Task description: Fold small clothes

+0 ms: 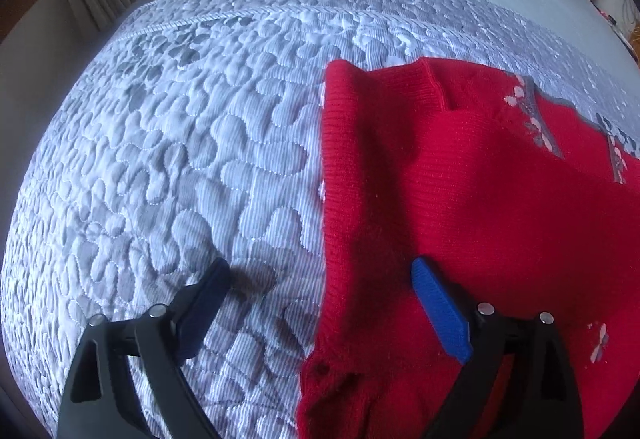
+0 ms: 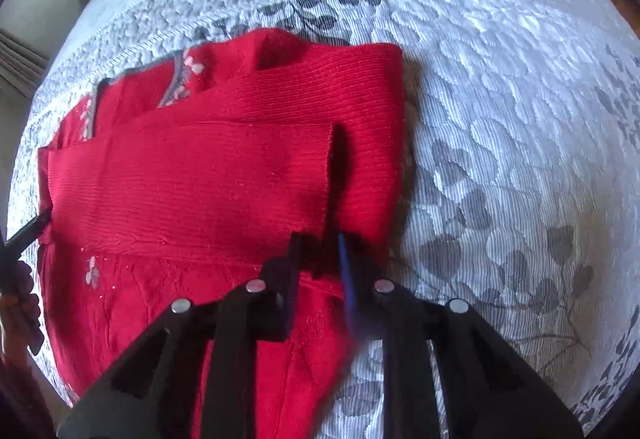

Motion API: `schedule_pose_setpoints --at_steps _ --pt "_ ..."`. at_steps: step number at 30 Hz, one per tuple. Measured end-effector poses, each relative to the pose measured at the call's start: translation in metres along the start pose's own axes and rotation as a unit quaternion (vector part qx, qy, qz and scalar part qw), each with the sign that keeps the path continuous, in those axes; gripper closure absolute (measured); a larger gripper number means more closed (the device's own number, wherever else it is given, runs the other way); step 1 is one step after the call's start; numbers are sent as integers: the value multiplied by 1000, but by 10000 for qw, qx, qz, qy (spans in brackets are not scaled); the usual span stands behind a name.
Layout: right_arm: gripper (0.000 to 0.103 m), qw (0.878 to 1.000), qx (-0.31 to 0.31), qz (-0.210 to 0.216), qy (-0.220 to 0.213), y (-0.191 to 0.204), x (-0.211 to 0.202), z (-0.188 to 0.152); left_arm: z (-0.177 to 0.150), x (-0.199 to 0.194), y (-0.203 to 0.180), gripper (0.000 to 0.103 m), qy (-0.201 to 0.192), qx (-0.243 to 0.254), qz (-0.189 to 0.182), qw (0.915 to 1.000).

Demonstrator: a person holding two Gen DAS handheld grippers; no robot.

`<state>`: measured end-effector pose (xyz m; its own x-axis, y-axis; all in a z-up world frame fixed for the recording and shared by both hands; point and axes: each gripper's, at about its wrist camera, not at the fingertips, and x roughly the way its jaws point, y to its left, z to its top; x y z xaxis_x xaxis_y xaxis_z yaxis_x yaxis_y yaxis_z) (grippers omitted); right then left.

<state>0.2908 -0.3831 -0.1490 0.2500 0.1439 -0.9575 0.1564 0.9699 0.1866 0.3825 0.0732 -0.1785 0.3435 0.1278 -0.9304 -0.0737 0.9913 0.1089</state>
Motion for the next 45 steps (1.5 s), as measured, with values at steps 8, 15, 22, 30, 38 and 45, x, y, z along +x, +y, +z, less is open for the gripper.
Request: schedule_pose_setpoints --at_steps 8,15,22,30,38,45 --pt "68 9982 -431 421 4 11 -54 -123 -105 -63 25 11 116 244 -515 9983" --pt "59 9965 -412 635 340 9 -76 -256 -225 -108 55 10 187 517 -586 9968" --pt "54 9946 -445 823 446 18 -84 -308 -276 -131 56 10 424 523 -1022 9925" --pt "54 9923 -636 937 501 37 -85 -328 -307 -144 55 26 447 547 -1251 9896" --pt "55 9945 -374 876 445 22 -92 -332 -316 -151 83 74 621 114 -1728 9829" --pt "51 9937 -320 918 550 19 -83 -335 -325 -154 80 62 688 226 -1807 9809"
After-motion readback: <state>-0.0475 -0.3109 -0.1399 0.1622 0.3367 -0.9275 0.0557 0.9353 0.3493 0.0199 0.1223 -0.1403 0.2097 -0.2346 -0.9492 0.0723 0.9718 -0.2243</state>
